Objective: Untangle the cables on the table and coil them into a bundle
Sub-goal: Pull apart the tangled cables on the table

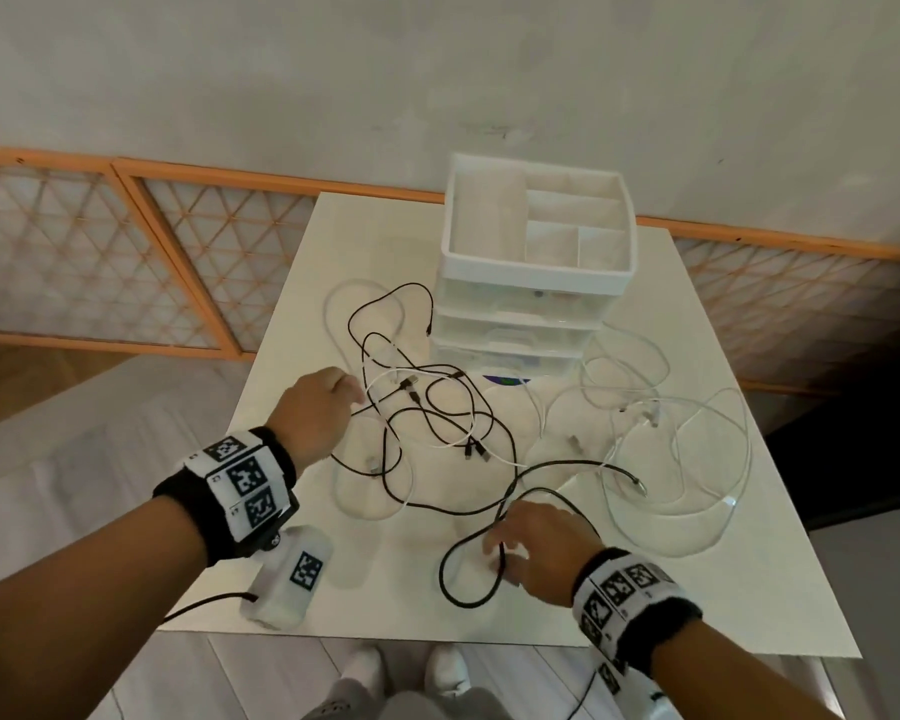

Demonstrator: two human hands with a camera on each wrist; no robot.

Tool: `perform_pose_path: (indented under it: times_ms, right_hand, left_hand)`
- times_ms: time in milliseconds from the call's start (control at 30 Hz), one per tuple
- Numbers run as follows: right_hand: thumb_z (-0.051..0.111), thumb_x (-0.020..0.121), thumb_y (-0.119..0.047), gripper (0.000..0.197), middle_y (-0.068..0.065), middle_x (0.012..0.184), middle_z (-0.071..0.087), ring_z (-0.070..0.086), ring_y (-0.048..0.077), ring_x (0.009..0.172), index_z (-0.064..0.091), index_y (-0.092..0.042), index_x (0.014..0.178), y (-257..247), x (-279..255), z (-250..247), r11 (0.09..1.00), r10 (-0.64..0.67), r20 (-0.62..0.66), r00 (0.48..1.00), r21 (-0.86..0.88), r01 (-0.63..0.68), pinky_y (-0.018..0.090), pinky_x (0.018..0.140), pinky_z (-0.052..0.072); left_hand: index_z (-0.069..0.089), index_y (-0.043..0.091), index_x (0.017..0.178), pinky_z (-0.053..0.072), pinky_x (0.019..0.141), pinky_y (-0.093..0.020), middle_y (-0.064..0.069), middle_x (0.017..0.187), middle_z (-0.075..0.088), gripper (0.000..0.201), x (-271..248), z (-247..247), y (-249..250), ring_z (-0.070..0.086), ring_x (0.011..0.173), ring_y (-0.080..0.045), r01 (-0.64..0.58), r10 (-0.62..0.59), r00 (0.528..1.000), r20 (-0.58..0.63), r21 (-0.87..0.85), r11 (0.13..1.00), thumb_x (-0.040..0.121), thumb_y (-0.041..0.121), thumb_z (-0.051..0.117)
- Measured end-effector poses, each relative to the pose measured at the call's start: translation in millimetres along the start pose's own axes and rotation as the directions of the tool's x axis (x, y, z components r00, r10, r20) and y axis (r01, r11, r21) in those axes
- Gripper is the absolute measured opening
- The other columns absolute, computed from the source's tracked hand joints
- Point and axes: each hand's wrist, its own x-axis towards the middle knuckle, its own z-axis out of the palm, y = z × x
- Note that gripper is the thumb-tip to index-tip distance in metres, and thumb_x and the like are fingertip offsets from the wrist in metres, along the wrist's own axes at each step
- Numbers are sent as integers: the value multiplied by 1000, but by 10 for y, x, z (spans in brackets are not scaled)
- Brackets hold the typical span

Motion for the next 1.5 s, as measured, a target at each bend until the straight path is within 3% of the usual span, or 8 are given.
perform_pose_path:
  times_ms: [233, 433, 733, 1100, 1200, 1367, 1433, 1500]
  right_hand:
    - [63, 91, -30, 18, -10, 74, 71, 64, 11, 65, 75, -27, 77, -449, 189, -1348, 912, 168, -572, 803, 399, 94, 30, 76, 55]
    - [62, 80, -9, 21, -4, 75, 75, 68, 15, 61, 74, -25, 74, -746, 14, -2296, 861, 266, -661, 702, 490, 135, 32, 66, 56]
    - [65, 89, -35, 18, 8, 72, 73, 54, 16, 45, 64, -20, 79, -610, -170, -2504, 629, 593, -710, 380, 703, 331, 22, 42, 35]
    - [32, 78, -69, 46, 4, 96, 70, 66, 31, 86, 66, -39, 82, 339, 167, -2488, 656, 659, -589, 467, 754, 25, 44, 81, 49]
    - [38, 80, -50, 32, 5, 101, 69, 66, 34, 99, 66, -37, 84, 598, 225, -2608, 695, 663, -656, 360, 719, 28, 45, 90, 53]
    - [50, 93, -15, 24, 1, 107, 71, 63, 13, 98, 72, -18, 101, 871, 168, -2733, 772, 573, -787, 228, 612, 171, 12, 85, 47]
    - [52, 90, -2, 27, 2, 115, 66, 59, 12, 103, 71, -15, 105, 1072, 190, -2680, 811, 520, -805, 285, 570, 133, 3, 86, 41]
    - [54, 83, 5, 45, 5, 131, 59, 56, 20, 117, 66, -23, 116, 1274, 205, -2480, 853, 481, -716, 505, 515, -82, 17, 96, 43]
  left_hand:
    - [44, 13, 83, 17, 35, -16, -7, 91, 77, 27, -348, 153, 664, 24, 33, -12, -225, 354, 902, 247, -432, 874, 106, 21, 33]
    - [41, 7, 78, 29, 39, -14, -7, 57, 44, 30, -310, 205, 742, 38, 39, -6, -143, 357, 898, 256, -598, 789, 105, 4, 27]
    - [46, 21, 71, 38, 55, -23, 1, 65, 54, 37, 307, -144, 64, 50, 54, -10, -287, 289, 951, 109, -34, 957, 105, 22, 32]
    - [50, 14, 64, 37, 67, -30, 1, 63, 56, 45, 305, -129, -418, 50, 67, -20, -137, 116, 972, 206, 91, 986, 105, 19, 34]
    - [49, 14, 67, 36, 68, -29, 0, 68, 55, 40, 310, -51, -247, 48, 70, -19, -131, 123, 977, 172, 38, 991, 105, 20, 35]
    - [53, 10, 76, 31, 56, -30, -1, 73, 55, 35, 292, 72, 67, 42, 62, -17, -140, 145, 983, 108, -59, 988, 104, 24, 38]
    - [53, 9, 77, 30, 54, -31, -3, 73, 55, 35, 301, 111, 178, 39, 58, -17, -137, 143, 986, 84, -82, 987, 104, 26, 39]
    - [54, 10, 74, 31, 56, -32, -4, 72, 53, 38, 295, 134, 276, 39, 61, -19, -141, 149, 987, 63, -120, 983, 103, 30, 40]
